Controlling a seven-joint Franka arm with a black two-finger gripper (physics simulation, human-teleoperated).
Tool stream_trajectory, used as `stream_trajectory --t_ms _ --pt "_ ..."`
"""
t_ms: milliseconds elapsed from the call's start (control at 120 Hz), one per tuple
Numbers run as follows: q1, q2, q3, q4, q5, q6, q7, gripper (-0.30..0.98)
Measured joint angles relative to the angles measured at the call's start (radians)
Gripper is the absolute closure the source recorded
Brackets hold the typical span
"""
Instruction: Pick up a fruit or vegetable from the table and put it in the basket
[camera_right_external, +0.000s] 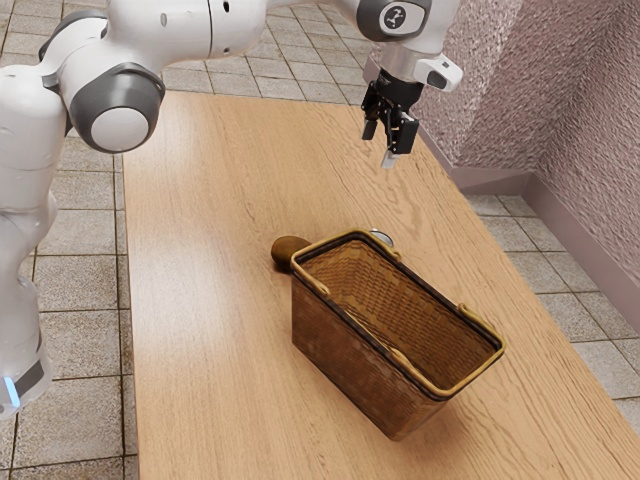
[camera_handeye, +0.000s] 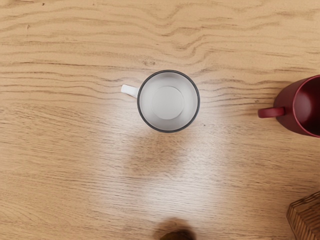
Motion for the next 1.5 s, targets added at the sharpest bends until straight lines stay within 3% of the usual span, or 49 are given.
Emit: stream_trajectory --t_ms 725,825,975,1250,1500 --pt "-0.006 -0.023 -0.027 -0.035 -0.016 0.000 -0.005 0.00" --pt "-0.086 -0.193 -0.054 -0.213 0.051 0.007 -0.007 0.00" --pt "-0.105 -0.425 -0.130 -0.432 0.163 0.025 -0.029 0.00" --pt "-0.101 -0.497 -0.201 -0.663 0.239 0.115 -0.066 0.00" --pt "-0.066 -0.516 -0.198 -0.747 0.268 0.185 -0.092 0.00"
